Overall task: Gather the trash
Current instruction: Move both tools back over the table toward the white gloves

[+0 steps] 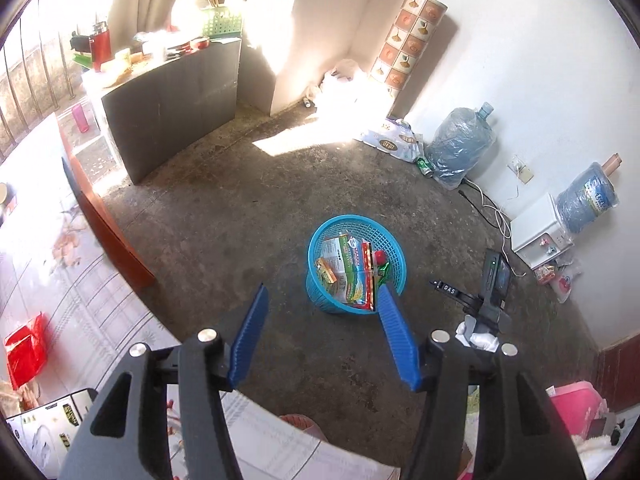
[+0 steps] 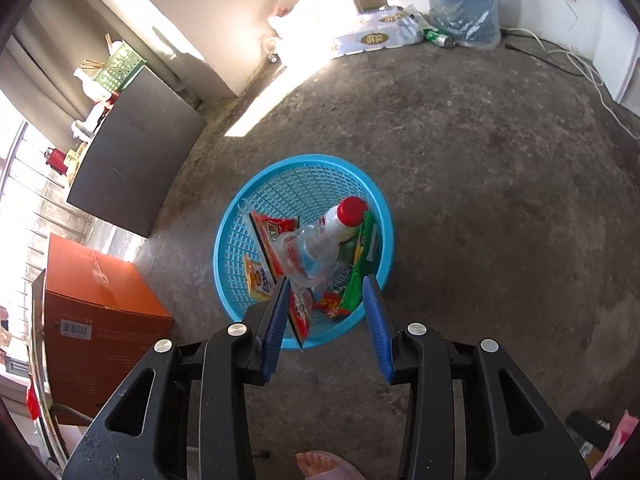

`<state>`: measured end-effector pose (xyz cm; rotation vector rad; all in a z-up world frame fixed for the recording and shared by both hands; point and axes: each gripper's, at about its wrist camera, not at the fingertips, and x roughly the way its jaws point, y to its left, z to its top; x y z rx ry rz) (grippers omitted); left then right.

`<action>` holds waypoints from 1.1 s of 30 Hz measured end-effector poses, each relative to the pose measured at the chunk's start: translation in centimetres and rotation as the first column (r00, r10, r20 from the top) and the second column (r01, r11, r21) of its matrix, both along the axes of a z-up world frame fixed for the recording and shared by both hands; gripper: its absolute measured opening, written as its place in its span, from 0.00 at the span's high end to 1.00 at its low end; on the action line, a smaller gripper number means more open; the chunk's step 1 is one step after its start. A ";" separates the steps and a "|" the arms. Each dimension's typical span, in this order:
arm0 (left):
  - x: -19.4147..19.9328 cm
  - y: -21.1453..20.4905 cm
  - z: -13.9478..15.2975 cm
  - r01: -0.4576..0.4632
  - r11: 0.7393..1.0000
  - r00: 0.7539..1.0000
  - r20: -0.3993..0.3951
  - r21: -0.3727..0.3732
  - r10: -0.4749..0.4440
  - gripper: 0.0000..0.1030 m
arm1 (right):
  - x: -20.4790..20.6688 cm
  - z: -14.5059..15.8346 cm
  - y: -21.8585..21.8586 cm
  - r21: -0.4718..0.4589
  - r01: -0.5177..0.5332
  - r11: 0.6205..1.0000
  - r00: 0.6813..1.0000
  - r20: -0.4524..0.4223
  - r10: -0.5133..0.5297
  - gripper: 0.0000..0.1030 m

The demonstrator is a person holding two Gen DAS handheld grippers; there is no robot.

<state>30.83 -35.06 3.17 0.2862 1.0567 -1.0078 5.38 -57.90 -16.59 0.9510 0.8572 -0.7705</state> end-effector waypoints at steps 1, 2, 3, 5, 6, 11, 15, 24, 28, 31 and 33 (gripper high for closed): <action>-0.4 2.2 0.5 -0.019 1.000 1.000 0.017 -0.012 0.019 0.43 | -0.3 0.4 0.4 -0.002 -0.001 1.000 1.000 0.005 0.002 0.64; -0.7 4.4 0.9 -0.046 0.999 0.998 0.037 -0.021 0.046 0.42 | -0.8 0.8 0.9 -0.004 -0.001 1.000 1.000 0.010 0.002 0.64; -1.0 6.4 1.1 -0.076 0.997 0.995 0.055 -0.027 0.078 0.42 | -1.3 1.2 1.3 -0.004 0.000 1.000 1.000 0.017 0.000 0.64; -1.7 10.4 1.3 -0.136 0.990 0.988 0.071 -0.041 0.138 0.41 | -2.5 2.2 2.2 -0.005 0.003 1.000 1.000 0.027 -0.003 0.64; -2.0 12.3 1.3 -0.168 0.985 0.983 0.071 -0.050 0.171 0.40 | -3.1 2.8 2.7 -0.009 0.004 1.000 0.999 0.033 -0.003 0.63; -4.0 21.0 1.6 -0.333 0.938 0.937 0.076 -0.095 0.340 0.37 | -5.0 6.7 5.5 -0.050 -0.037 0.998 0.998 0.053 0.040 0.54; -5.5 26.7 1.3 -0.414 0.906 0.904 0.072 -0.095 0.421 0.36 | -4.1 11.3 8.5 -0.138 -0.150 0.979 0.983 0.086 0.163 0.47; -8.2 33.9 -1.9 -0.509 0.858 0.860 -0.012 -0.069 0.510 0.36 | 4.4 18.9 19.2 -0.239 -0.542 0.806 0.770 0.242 0.590 0.33; -9.0 35.0 -4.2 -0.548 0.833 0.836 -0.061 -0.072 0.545 0.36 | 9.7 18.0 27.1 -0.157 -0.751 0.642 0.582 0.301 0.755 0.33; -8.9 36.1 -5.4 -0.579 0.811 0.815 -0.082 -0.085 0.573 0.36 | 13.1 17.4 32.5 -0.134 -0.833 0.536 0.489 0.276 0.828 0.33; -9.0 37.0 -5.6 -0.595 0.799 0.804 -0.065 -0.091 0.592 0.36 | 15.0 17.7 35.2 -0.131 -0.863 0.488 0.443 0.270 0.855 0.33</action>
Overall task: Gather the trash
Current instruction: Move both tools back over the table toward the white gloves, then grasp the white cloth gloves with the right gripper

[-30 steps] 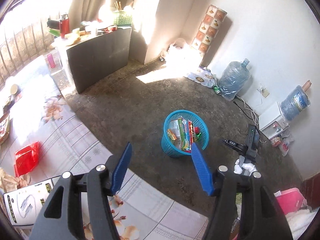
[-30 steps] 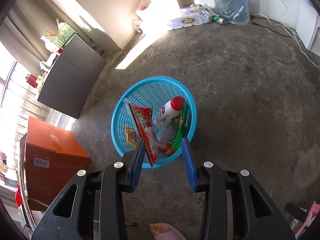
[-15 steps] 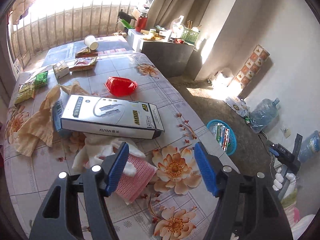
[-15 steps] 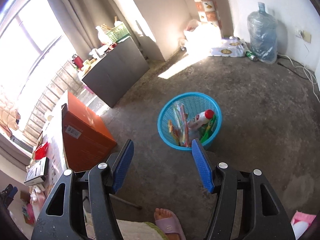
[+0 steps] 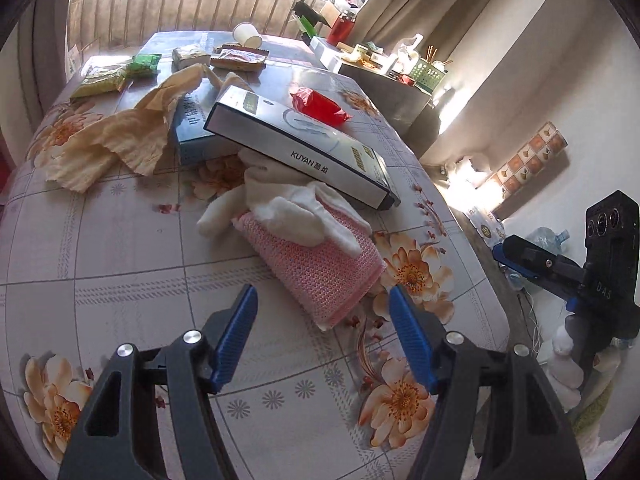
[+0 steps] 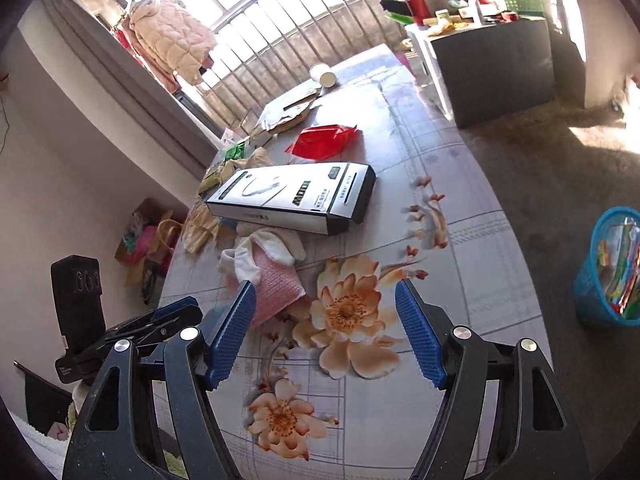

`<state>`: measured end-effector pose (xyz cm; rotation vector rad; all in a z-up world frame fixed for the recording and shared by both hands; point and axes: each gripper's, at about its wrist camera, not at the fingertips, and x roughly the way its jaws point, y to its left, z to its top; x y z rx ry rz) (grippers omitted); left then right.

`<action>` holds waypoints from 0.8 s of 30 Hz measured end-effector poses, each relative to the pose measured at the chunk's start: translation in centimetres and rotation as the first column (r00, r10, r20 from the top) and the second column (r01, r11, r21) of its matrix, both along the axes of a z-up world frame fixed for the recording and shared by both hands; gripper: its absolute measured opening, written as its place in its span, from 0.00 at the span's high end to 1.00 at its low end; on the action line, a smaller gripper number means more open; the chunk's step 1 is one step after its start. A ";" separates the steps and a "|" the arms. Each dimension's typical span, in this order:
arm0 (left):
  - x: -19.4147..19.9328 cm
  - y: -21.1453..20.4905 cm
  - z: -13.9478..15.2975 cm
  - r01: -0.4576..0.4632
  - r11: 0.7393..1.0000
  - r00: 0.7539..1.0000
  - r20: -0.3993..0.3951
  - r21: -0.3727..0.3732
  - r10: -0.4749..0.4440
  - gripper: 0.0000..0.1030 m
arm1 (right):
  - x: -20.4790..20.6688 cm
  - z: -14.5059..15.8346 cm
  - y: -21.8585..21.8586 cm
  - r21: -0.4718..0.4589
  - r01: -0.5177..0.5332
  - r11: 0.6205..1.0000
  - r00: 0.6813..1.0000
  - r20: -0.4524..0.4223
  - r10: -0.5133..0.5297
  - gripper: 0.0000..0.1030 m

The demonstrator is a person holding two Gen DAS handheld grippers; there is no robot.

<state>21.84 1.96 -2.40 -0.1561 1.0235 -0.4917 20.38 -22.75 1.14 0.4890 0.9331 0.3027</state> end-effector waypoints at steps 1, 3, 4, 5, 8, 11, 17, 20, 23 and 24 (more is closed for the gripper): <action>0.1 0.5 -0.1 -0.006 1.000 1.000 0.004 -0.006 0.006 0.36 | 0.9 0.2 1.4 -0.003 -0.036 0.999 0.999 0.008 0.036 0.33; 0.3 1.5 -0.2 -0.022 0.999 1.000 0.002 -0.025 0.022 0.36 | 2.5 0.6 3.9 -0.039 -0.081 0.996 0.996 0.022 0.082 0.33; 0.4 2.1 -0.1 -0.031 0.999 0.999 0.006 -0.035 0.031 0.36 | 3.5 0.4 5.1 -0.055 -0.105 0.993 0.994 0.018 0.106 0.33; 0.4 2.5 -0.1 -0.035 0.998 0.999 0.010 -0.043 0.036 0.39 | 4.1 0.1 6.6 -0.063 -0.131 0.989 0.991 0.014 0.132 0.33; 0.5 4.0 -0.1 -0.044 0.997 0.999 0.014 -0.062 0.045 0.43 | 6.6 -1.7 9.6 -0.127 -0.163 0.979 0.987 -0.035 0.159 0.35; 0.3 5.5 -0.4 -0.052 0.995 0.999 0.007 -0.081 0.053 0.47 | 8.0 -3.5 11.7 -0.177 -0.185 0.967 0.982 -0.077 0.174 0.49; 0.0 7.8 -1.2 -0.076 0.990 0.997 -0.033 -0.117 0.073 0.49 | 7.3 -4.1 12.1 -0.134 -0.181 0.974 0.977 -0.140 0.162 0.75; -0.3 8.5 -1.6 -0.082 0.988 0.996 -0.047 -0.129 0.076 0.49 | 6.2 -4.5 12.5 -0.066 -0.180 0.982 0.969 -0.182 0.165 0.77; -0.7 9.1 -1.7 -0.088 0.988 0.995 -0.050 -0.129 0.082 0.49 | 4.6 -4.5 12.8 -0.021 -0.179 0.984 0.961 -0.219 0.170 0.77; -0.8 9.3 -1.7 -0.089 0.987 0.995 -0.051 -0.132 0.083 0.49 | 3.9 -4.6 12.9 -0.008 -0.175 0.984 0.958 -0.232 0.169 0.77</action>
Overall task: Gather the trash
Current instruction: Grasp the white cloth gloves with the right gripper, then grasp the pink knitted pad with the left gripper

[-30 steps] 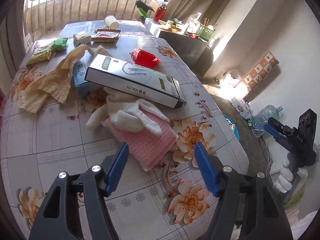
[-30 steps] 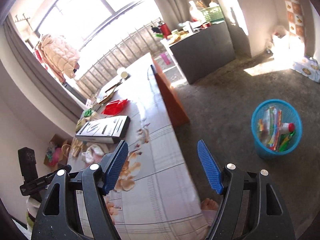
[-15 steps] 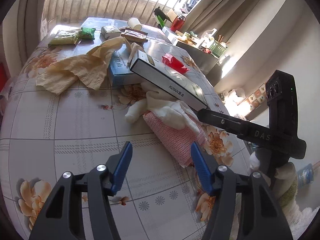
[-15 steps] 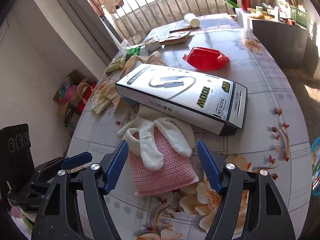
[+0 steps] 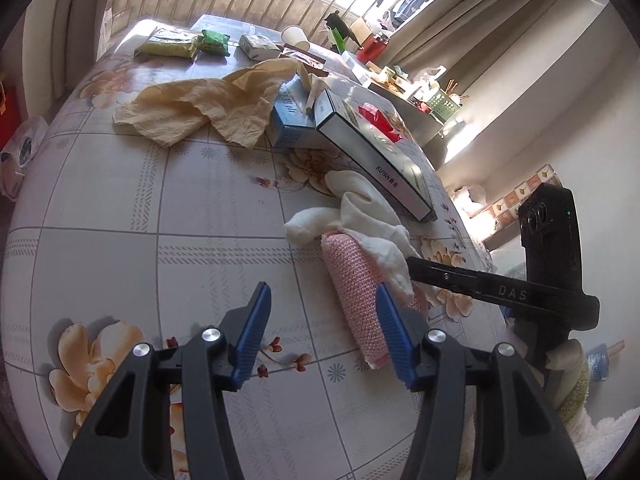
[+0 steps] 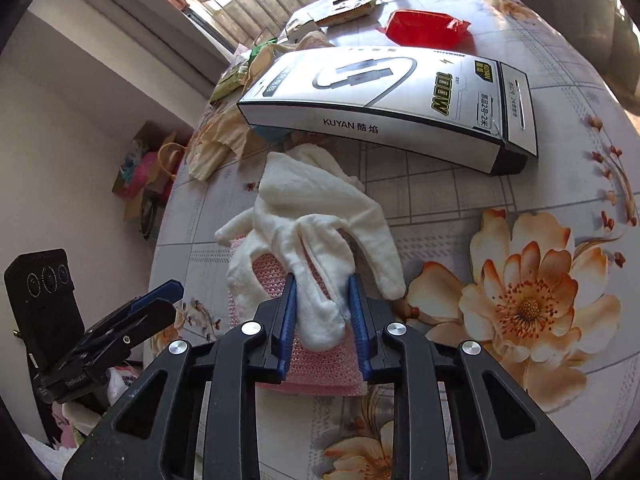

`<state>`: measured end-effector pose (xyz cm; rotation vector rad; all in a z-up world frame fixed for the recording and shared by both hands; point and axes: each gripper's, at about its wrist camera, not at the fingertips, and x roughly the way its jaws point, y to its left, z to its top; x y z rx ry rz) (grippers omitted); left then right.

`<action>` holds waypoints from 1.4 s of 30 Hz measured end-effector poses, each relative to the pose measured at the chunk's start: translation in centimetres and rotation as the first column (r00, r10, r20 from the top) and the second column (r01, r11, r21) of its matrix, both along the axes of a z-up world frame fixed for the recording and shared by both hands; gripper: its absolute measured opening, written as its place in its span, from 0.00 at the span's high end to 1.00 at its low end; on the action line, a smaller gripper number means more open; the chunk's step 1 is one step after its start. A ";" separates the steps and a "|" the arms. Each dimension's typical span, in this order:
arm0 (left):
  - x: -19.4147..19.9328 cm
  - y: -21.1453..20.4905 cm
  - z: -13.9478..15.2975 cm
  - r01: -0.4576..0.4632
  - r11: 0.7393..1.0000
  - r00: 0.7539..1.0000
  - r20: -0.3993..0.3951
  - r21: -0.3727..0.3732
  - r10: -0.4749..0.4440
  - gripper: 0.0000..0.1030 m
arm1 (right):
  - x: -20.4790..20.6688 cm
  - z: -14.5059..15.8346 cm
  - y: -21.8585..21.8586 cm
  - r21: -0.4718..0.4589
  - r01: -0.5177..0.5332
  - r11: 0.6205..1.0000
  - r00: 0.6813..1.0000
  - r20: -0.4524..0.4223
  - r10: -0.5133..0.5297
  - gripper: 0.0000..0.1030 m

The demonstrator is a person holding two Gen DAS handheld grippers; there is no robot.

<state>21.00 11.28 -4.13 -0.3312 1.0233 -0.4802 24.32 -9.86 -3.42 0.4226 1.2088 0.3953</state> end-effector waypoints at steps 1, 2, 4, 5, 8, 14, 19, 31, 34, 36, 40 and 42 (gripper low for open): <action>-0.1 0.2 -0.1 -0.002 1.000 1.000 0.000 -0.001 0.002 0.49 | -0.8 0.0 0.1 0.012 0.002 1.000 1.000 -0.017 -0.002 0.77; -0.2 0.5 -0.1 -0.004 1.000 1.000 0.000 -0.001 0.004 0.49 | -1.5 0.0 0.2 0.020 0.002 1.000 0.999 -0.032 -0.001 0.77; -0.5 0.7 -0.2 -0.005 1.000 1.000 -0.003 -0.002 0.005 0.49 | -2.9 0.1 0.5 0.013 -0.005 1.000 0.999 -0.046 0.006 0.73; -0.6 0.9 -0.3 -0.006 1.000 1.000 -0.005 -0.002 0.006 0.49 | -3.4 0.4 0.6 0.004 -0.013 1.000 0.999 -0.047 0.013 0.72; -0.9 1.1 -0.3 0.000 1.000 1.000 -0.006 0.003 0.000 0.49 | -4.0 2.1 0.4 -0.020 -0.025 0.999 1.000 -0.001 0.025 0.54; -1.8 0.9 0.1 0.045 0.999 0.999 0.004 0.019 -0.045 0.45 | -1.5 4.3 0.3 -0.057 0.009 0.998 0.994 0.111 -0.003 0.39; -2.8 0.0 0.2 0.089 0.996 0.996 -0.009 0.030 -0.089 0.35 | 2.1 1.5 3.4 -0.167 -0.050 0.985 0.996 0.060 0.061 0.40; -2.9 -3.5 -2.0 0.165 0.986 0.980 -0.111 -0.002 -0.165 0.32 | 1.2 1.8 -0.9 -0.061 0.088 0.994 0.994 0.068 -0.084 0.90; -2.3 -4.3 -2.1 0.175 0.985 0.979 -0.107 0.003 -0.173 0.32 | -0.5 3.2 -4.0 -0.007 0.143 0.990 0.984 0.104 -0.142 0.90; -1.9 -4.9 -2.1 0.188 0.982 0.978 -0.098 0.011 -0.186 0.32 | -1.3 3.4 -5.9 0.058 0.161 0.985 0.982 0.092 -0.166 0.90; -1.3 -7.1 -2.0 0.234 0.972 0.970 -0.069 0.036 -0.231 0.32 | -1.9 2.1 -8.0 0.018 0.251 0.968 0.966 0.063 -0.251 0.88; -1.2 -8.3 -2.0 0.255 0.965 0.966 -0.058 0.067 -0.251 0.32 | -2.2 2.3 -8.2 -0.059 0.288 0.956 0.954 0.106 -0.281 0.87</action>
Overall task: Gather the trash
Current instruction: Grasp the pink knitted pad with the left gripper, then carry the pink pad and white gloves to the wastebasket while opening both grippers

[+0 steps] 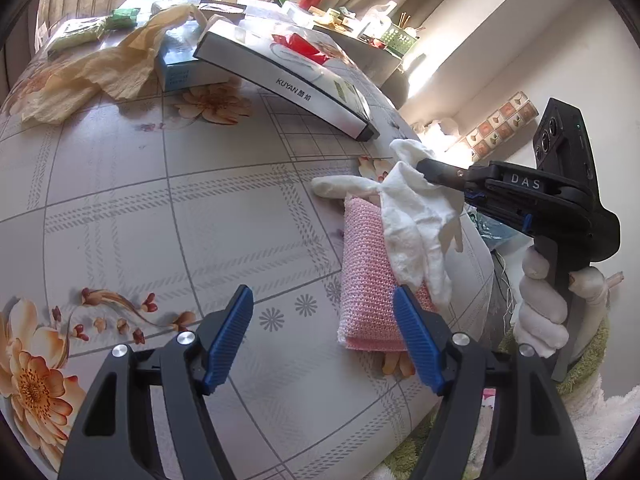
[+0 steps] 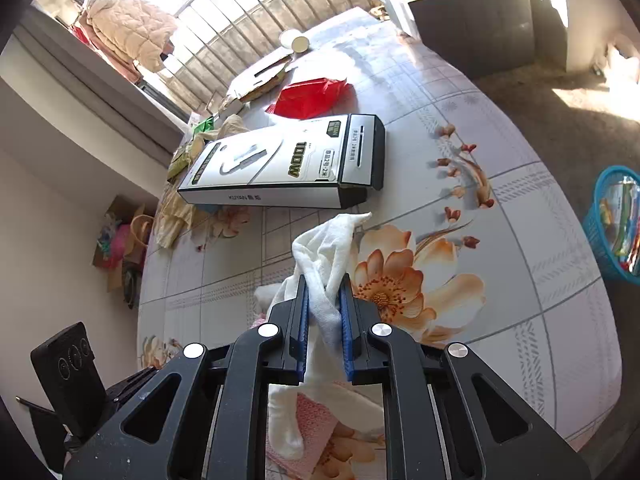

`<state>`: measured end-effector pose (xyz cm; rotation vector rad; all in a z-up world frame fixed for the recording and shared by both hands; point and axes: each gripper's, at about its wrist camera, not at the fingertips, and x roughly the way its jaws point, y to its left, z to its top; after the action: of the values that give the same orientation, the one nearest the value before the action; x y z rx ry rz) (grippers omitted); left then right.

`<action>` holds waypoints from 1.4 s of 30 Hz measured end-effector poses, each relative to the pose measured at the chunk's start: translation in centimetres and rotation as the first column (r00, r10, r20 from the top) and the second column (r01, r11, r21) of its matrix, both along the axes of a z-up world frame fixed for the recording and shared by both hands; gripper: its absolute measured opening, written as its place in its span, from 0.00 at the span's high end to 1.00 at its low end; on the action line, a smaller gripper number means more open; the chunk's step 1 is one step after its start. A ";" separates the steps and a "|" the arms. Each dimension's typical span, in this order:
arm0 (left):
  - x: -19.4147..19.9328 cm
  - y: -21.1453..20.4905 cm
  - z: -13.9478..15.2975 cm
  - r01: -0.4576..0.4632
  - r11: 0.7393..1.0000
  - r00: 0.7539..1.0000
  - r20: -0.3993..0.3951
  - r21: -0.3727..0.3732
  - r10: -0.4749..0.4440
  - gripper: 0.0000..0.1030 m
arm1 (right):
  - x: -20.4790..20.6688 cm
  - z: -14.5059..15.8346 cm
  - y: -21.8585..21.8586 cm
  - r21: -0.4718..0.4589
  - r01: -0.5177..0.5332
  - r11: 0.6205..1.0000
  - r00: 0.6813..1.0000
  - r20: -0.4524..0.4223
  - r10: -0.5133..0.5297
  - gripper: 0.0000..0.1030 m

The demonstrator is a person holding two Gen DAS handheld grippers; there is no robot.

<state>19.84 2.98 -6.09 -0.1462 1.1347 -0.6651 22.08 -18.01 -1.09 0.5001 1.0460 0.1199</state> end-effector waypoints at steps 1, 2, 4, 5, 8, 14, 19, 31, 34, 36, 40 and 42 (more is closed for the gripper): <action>0.0 -0.6 0.0 0.009 1.000 1.000 0.006 0.017 -0.009 0.32 | -0.3 0.5 0.0 -0.068 0.014 0.998 1.000 0.026 -0.013 0.86; 0.0 -1.1 -0.1 0.018 0.999 1.000 0.011 0.031 -0.018 0.32 | -0.5 0.9 0.3 -0.149 0.026 0.989 0.998 0.052 -0.019 0.86; -0.1 -2.3 -0.1 0.041 0.998 0.999 0.023 0.048 -0.042 0.32 | -0.9 1.0 0.3 -0.229 0.027 0.973 0.998 0.069 -0.012 0.86; -0.2 -2.9 -0.1 0.054 0.997 0.998 0.035 0.062 -0.056 0.32 | -0.9 0.8 0.1 -0.215 0.026 0.976 0.998 0.067 -0.012 0.87; -0.4 -4.5 -0.1 0.081 0.988 0.993 0.072 0.134 -0.091 0.32 | -1.4 0.8 -0.7 -0.188 0.058 0.981 0.996 0.073 -0.045 0.89; -0.4 -5.5 0.1 0.107 0.987 0.992 0.059 0.119 -0.115 0.32 | -4.3 3.7 -4.7 -0.176 0.151 0.973 0.982 0.140 -0.127 0.89; -0.4 -7.4 0.5 0.132 0.982 0.989 0.049 0.134 -0.139 0.28 | -7.0 3.2 -7.5 -0.131 0.186 0.974 0.980 0.090 -0.175 0.89; -1.3 -11.3 -0.4 0.154 0.945 0.980 0.078 0.288 -0.183 0.17 | -9.7 -0.6 -7.4 -0.007 0.185 0.983 0.983 -0.012 -0.185 0.89; -1.3 -11.8 -0.8 0.142 0.932 0.980 0.088 0.332 -0.180 0.18 | -9.8 -0.7 -7.5 0.004 0.178 0.984 0.984 -0.006 -0.178 0.89; -1.3 -11.9 -1.0 0.137 0.924 0.978 0.096 0.358 -0.182 0.18 | -9.9 -0.8 -7.7 0.016 0.177 0.984 0.984 -0.005 -0.177 0.89; -1.3 -11.7 -1.0 0.135 0.925 0.979 0.096 0.356 -0.180 0.22 | -10.2 -1.1 -8.2 0.046 0.181 0.982 0.983 0.004 -0.182 0.89; -1.2 -11.6 -0.8 0.135 0.926 0.979 0.097 0.352 -0.180 0.23 | -10.5 -1.0 -8.5 0.067 0.184 0.981 0.983 0.016 -0.185 0.89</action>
<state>18.60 -8.61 -6.93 0.2862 1.1288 -0.5983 11.63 -26.56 -2.09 0.6518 0.9713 -0.0048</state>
